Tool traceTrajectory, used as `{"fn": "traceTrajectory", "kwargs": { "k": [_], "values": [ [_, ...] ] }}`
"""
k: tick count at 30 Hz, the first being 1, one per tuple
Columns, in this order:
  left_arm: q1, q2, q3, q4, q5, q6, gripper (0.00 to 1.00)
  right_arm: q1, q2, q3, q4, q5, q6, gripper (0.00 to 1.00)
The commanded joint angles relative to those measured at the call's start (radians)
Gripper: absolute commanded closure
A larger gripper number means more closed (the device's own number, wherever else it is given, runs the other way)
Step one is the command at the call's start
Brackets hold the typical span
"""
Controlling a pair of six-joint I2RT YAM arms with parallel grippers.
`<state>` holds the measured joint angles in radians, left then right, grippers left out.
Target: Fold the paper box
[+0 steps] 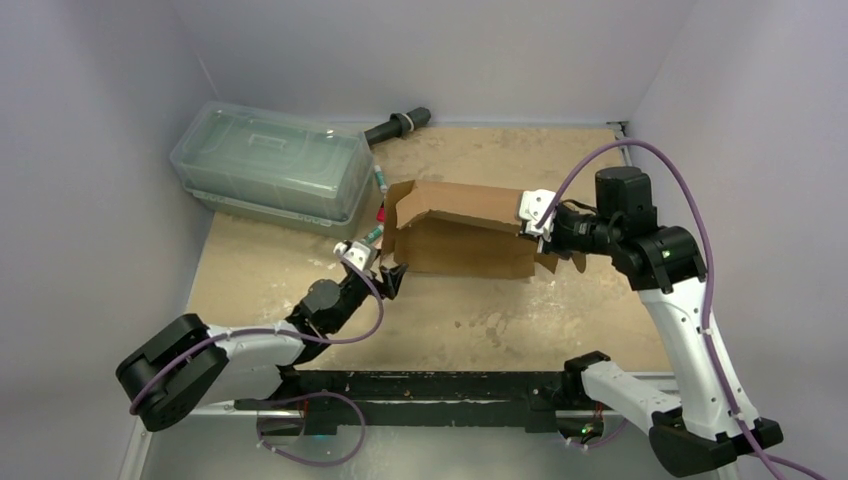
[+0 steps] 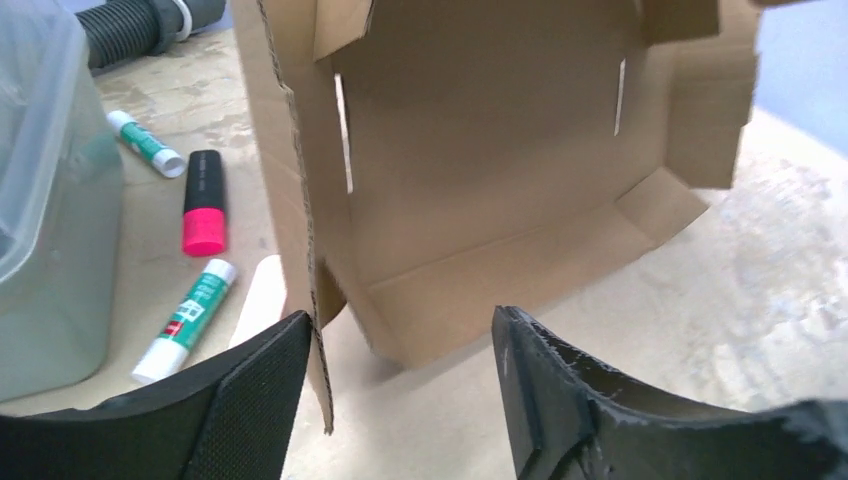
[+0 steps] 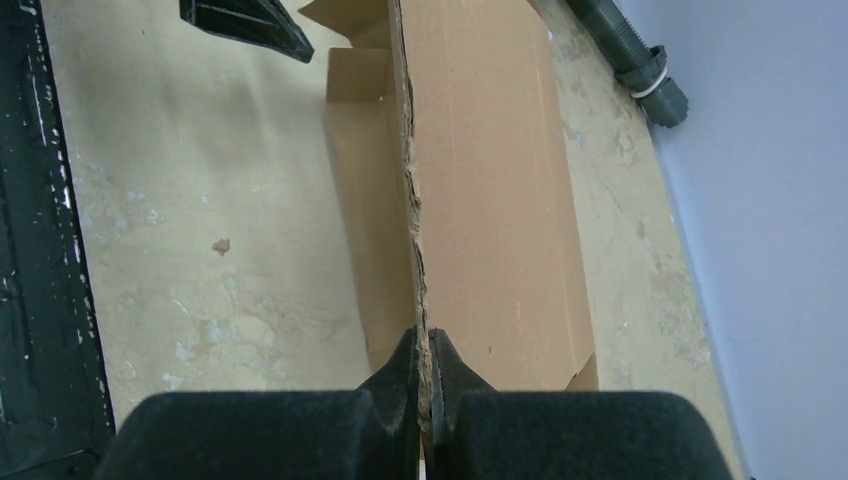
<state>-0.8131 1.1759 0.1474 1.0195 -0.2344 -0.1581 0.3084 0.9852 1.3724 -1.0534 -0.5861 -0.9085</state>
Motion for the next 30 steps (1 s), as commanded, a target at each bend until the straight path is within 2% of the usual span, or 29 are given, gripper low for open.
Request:
{"fn": "traceTrajectory", "kwargs": {
  "k": [1, 4, 7, 12, 16, 19, 23, 26, 30],
  "values": [
    [0.0, -0.069, -0.005, -0.005, 0.05, -0.108, 0.29, 0.002, -0.018, -0.014, 0.018, -0.026, 0.051, 1.0],
    [0.037, -0.17, -0.013, -0.058, 0.057, -0.155, 0.25, 0.003, -0.021, -0.018, 0.008, -0.025, 0.036, 1.0],
    [0.111, -0.365, -0.043, -0.133, 0.068, -0.217, 0.23, 0.003, -0.027, -0.019, -0.008, -0.026, 0.017, 1.0],
    [0.165, -0.728, -0.032, -0.466, -0.068, -0.309, 0.23, 0.002, -0.032, -0.025, -0.02, -0.031, -0.003, 1.0],
    [0.165, -0.891, 0.003, -0.783, -0.264, -0.396, 0.23, 0.002, -0.038, -0.034, -0.007, -0.028, -0.009, 1.0],
    [0.165, -0.903, 0.02, -0.871, -0.318, -0.482, 0.23, 0.003, -0.034, -0.045, 0.03, 0.005, -0.006, 1.0],
    [0.164, -0.785, 0.117, -0.96, -0.35, -0.512, 0.23, 0.003, -0.003, -0.009, 0.115, 0.108, 0.003, 1.0],
    [0.164, -0.688, 0.188, -1.011, -0.387, -0.511, 0.21, 0.003, 0.055, 0.075, 0.163, 0.17, -0.009, 1.0],
    [0.173, -0.624, 0.192, -0.988, -0.446, -0.501, 0.19, 0.003, 0.13, 0.231, 0.176, 0.185, -0.038, 1.0]
  ]
}}
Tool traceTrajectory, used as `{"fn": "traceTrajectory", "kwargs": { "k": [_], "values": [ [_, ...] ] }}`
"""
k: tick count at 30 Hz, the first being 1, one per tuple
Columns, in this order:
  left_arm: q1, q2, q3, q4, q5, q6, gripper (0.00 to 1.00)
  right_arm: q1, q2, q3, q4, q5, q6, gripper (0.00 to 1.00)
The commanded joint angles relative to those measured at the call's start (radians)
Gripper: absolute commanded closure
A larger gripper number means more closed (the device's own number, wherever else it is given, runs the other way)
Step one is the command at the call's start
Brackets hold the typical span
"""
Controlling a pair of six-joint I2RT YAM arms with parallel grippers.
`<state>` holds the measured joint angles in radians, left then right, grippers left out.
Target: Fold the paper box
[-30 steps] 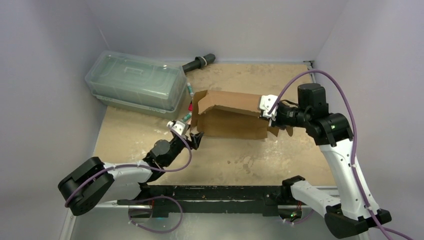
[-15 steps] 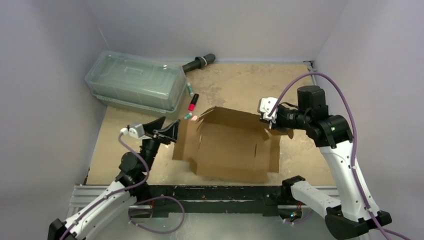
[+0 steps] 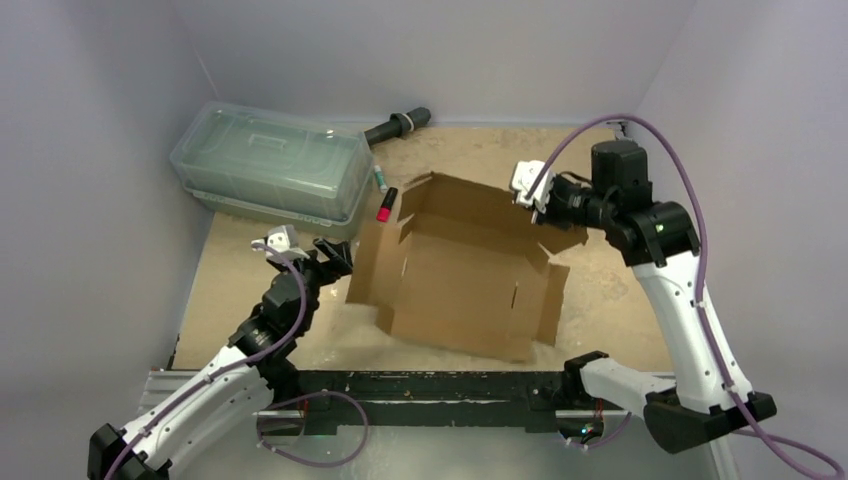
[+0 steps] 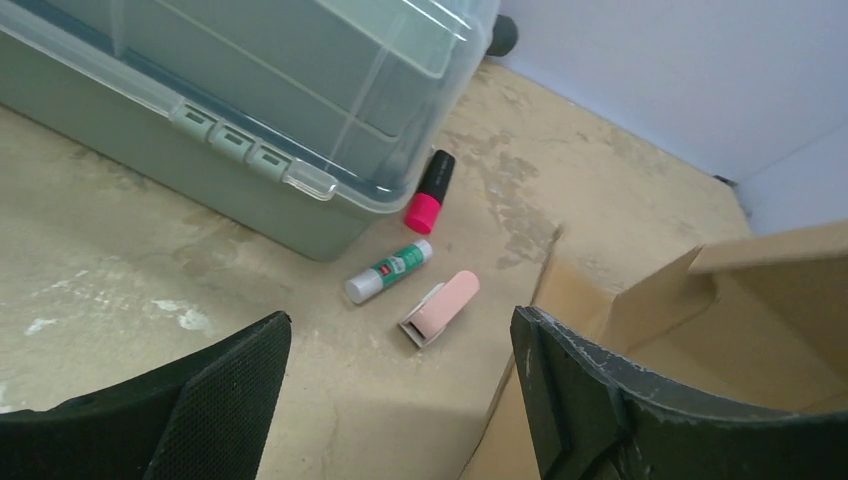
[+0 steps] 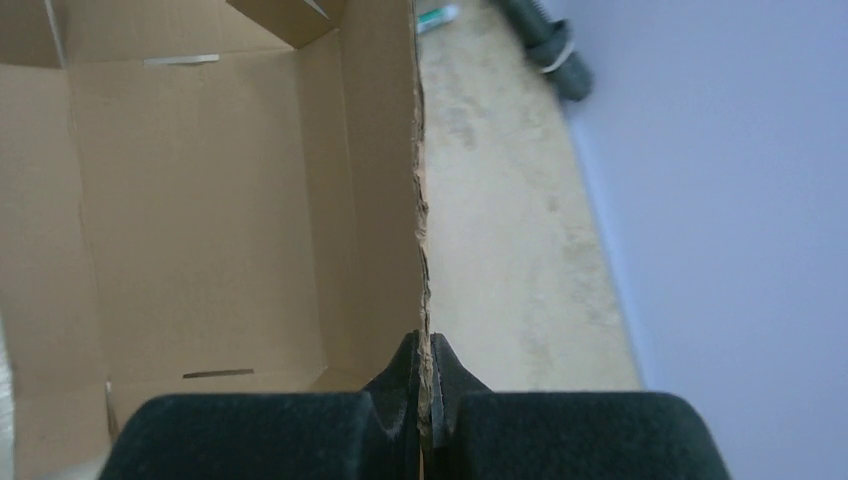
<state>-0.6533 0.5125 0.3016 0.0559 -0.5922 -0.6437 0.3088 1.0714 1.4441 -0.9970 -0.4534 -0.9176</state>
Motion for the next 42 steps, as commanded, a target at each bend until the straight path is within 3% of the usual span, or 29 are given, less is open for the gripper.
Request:
{"fn": "traceTrajectory", "kwargs": {
  "k": [1, 7, 18, 24, 29, 35, 42],
  "values": [
    [0.02, 0.045, 0.03, -0.012, -0.102, -0.015, 0.19, 0.002, 0.054, 0.19, 0.124, 0.055, -0.037, 1.0],
    [0.039, 0.029, -0.002, 0.049, -0.119, 0.018, 0.19, 0.002, 0.062, 0.24, 0.127, 0.028, -0.181, 1.0],
    [0.055, 0.134, -0.072, 0.148, -0.04, 0.008, 0.2, 0.002, -0.032, 0.02, -0.048, -0.106, -0.409, 1.0],
    [0.058, 0.039, -0.119, 0.143, -0.045, 0.07, 0.21, 0.002, -0.101, -0.107, -0.028, -0.105, -0.377, 1.0],
    [0.058, -0.004, -0.202, 0.333, 0.007, 0.206, 0.23, -0.011, -0.109, -0.101, 0.046, -0.063, -0.276, 1.0],
    [0.071, 0.226, -0.13, 0.521, 0.087, 0.29, 0.27, -0.048, -0.096, -0.068, 0.082, -0.068, -0.228, 1.0],
    [0.166, 0.494, -0.035, 0.716, 0.215, 0.302, 0.45, -0.056, -0.106, -0.072, 0.021, -0.092, -0.275, 1.0]
  ]
}}
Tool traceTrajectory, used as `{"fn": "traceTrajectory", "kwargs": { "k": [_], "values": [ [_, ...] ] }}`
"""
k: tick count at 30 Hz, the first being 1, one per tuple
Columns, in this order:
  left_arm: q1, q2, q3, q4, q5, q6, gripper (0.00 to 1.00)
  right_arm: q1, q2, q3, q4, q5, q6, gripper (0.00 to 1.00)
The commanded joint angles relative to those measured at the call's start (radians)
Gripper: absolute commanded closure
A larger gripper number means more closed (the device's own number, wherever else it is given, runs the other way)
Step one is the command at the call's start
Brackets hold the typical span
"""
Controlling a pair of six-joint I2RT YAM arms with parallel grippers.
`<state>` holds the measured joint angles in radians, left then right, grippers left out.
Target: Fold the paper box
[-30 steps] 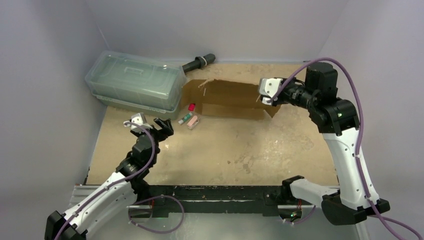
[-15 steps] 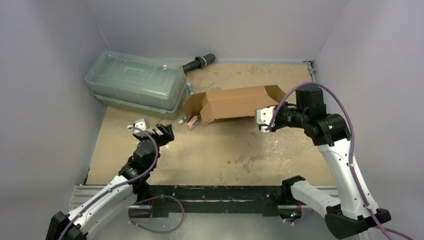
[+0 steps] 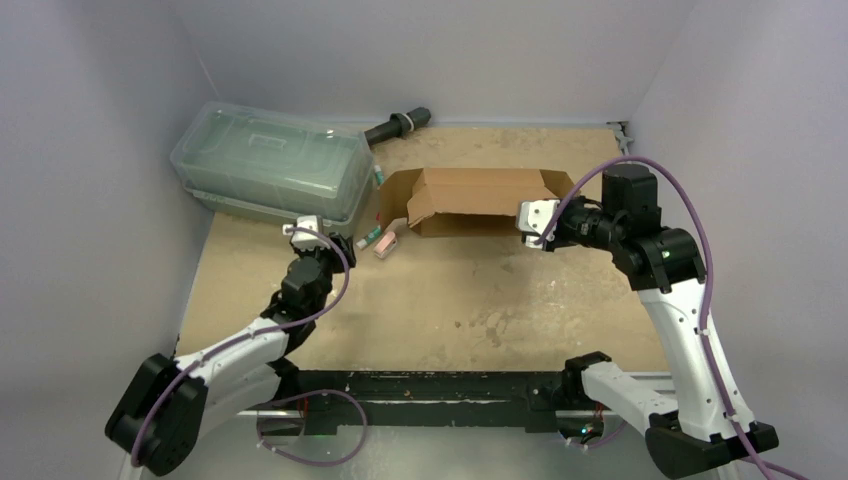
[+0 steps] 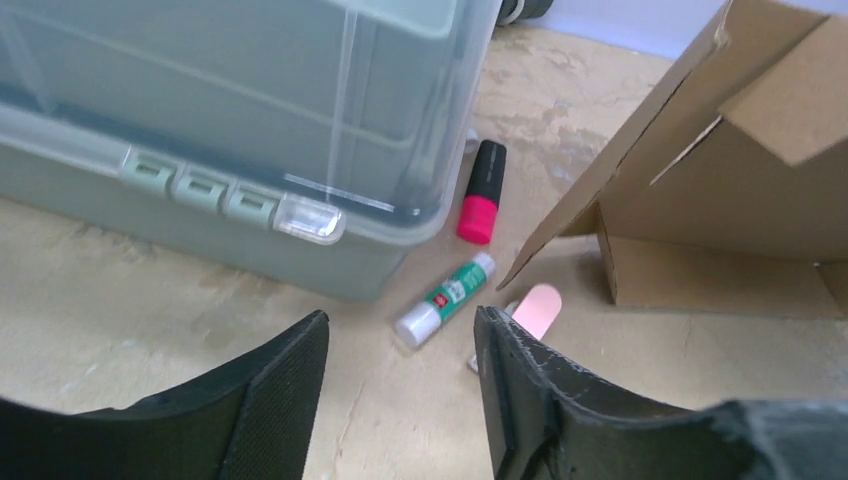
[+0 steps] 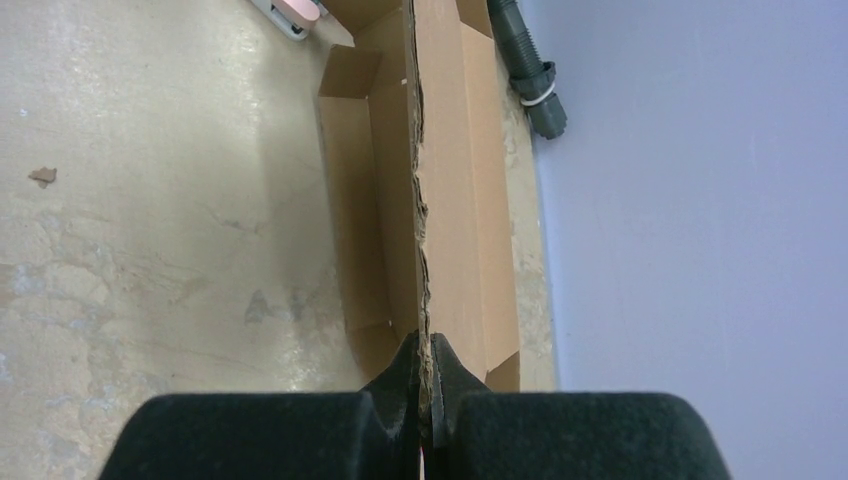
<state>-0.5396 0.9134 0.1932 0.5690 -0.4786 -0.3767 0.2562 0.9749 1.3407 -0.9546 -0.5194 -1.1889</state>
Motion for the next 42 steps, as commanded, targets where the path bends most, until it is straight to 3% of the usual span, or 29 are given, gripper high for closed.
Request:
{"fn": "traceTrajectory", "kwargs": {
  "k": [1, 7, 11, 18, 27, 42],
  "values": [
    [0.061, 0.121, 0.087, 0.231, 0.12, 0.048, 0.47, -0.004, -0.011, 0.033, -0.028, -0.026, -0.009, 1.0],
    [0.067, 0.268, 0.157, 0.373, 0.262, 0.199, 0.52, -0.006, -0.004, 0.068, -0.079, -0.044, -0.054, 1.0],
    [0.067, 0.286, 0.159, 0.393, 0.259, 0.237, 0.53, -0.009, 0.01, 0.123, -0.119, -0.051, -0.076, 1.0],
    [0.067, 0.389, 0.211, 0.421, 0.318, 0.223, 0.53, -0.018, 0.03, 0.226, -0.164, -0.026, -0.08, 1.0],
    [0.067, 0.546, 0.343, 0.418, 0.516, 0.208, 0.53, -0.03, 0.02, 0.164, -0.068, 0.031, 0.002, 1.0],
    [0.067, 0.683, 0.499, 0.385, 0.67, 0.203, 0.52, -0.05, 0.045, 0.146, -0.024, -0.011, 0.041, 1.0]
  ]
}}
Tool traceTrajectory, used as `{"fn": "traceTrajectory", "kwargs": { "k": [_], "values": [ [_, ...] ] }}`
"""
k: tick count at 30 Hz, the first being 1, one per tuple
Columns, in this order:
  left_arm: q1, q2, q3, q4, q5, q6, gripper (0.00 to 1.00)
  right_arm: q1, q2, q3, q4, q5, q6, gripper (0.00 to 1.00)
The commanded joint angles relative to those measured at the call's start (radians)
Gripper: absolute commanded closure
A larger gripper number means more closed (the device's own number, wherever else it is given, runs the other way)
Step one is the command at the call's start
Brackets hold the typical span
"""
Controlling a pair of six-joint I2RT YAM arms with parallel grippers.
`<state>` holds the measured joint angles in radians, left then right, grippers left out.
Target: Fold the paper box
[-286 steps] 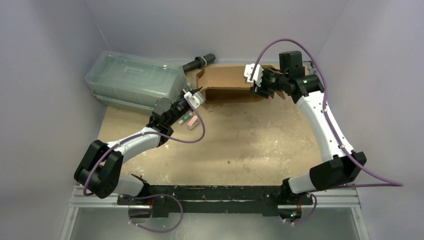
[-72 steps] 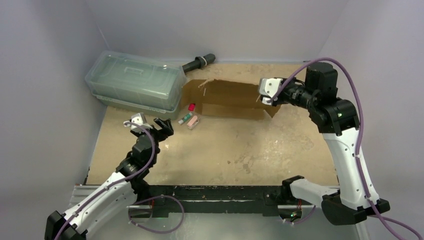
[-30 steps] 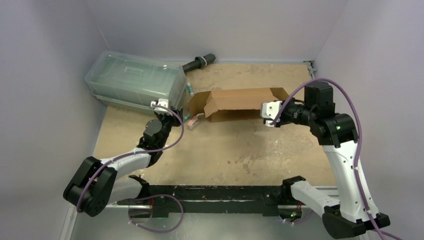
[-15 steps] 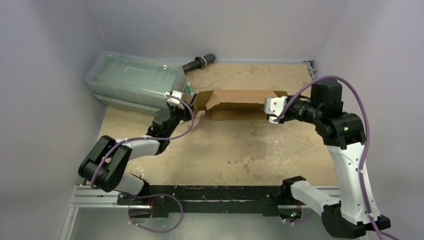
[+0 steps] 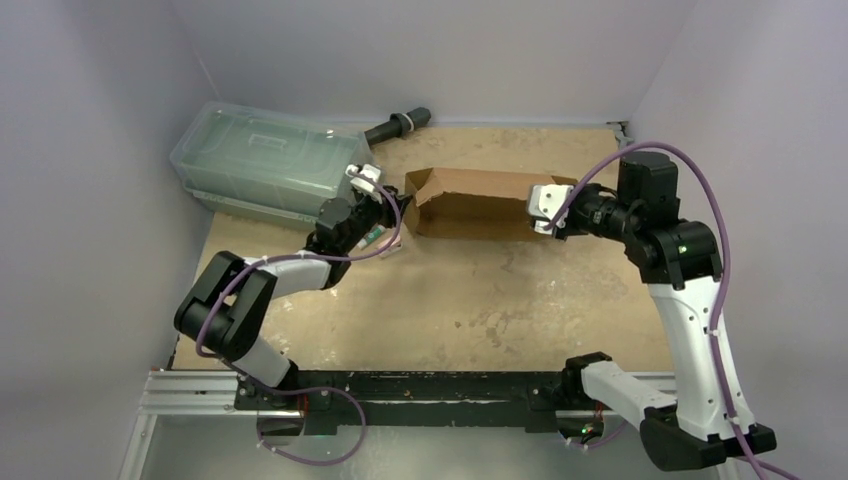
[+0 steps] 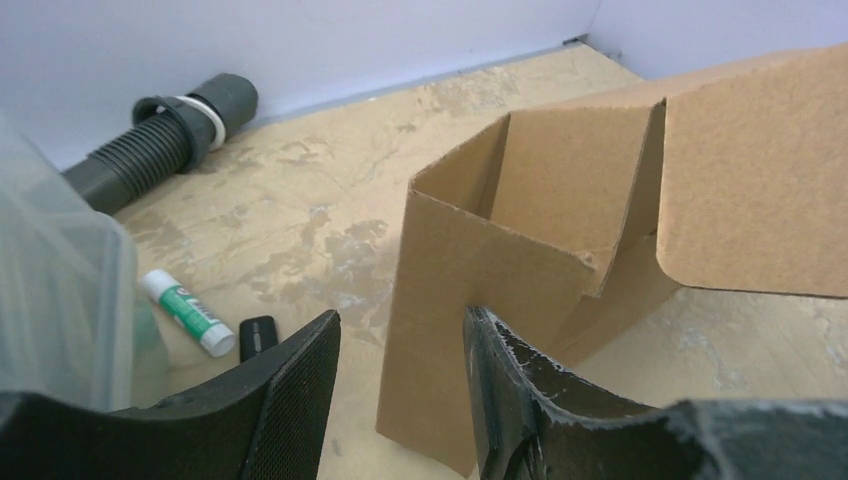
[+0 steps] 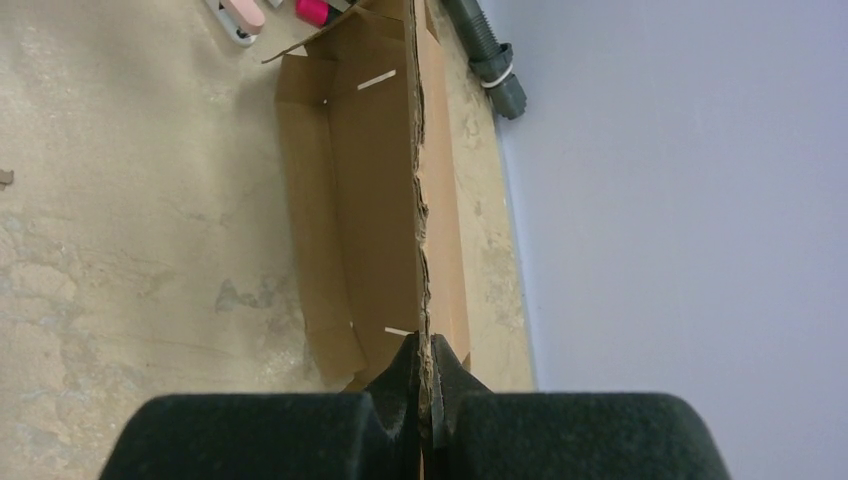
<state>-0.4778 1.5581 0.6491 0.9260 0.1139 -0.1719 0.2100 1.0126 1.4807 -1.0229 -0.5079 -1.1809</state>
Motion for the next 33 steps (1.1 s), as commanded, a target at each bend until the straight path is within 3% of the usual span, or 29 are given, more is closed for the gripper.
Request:
{"fn": "traceTrajectory", "kwargs": {
  "k": [1, 12, 19, 33],
  "values": [
    [0.005, 0.047, 0.043, 0.033, 0.087, -0.001, 0.52, -0.004, 0.009, 0.006, 0.045, -0.024, 0.033, 1.0],
    [0.008, 0.095, 0.025, 0.124, 0.066, 0.137, 0.46, -0.041, 0.042, 0.057, 0.013, -0.066, 0.005, 1.0],
    [0.061, 0.129, 0.025, 0.219, 0.101, 0.104, 0.45, -0.052, 0.052, 0.052, -0.019, -0.095, -0.025, 1.0],
    [0.143, 0.252, 0.053, 0.387, 0.461, 0.002, 0.34, -0.054, 0.052, 0.056, -0.049, -0.138, -0.046, 1.0]
  ]
}}
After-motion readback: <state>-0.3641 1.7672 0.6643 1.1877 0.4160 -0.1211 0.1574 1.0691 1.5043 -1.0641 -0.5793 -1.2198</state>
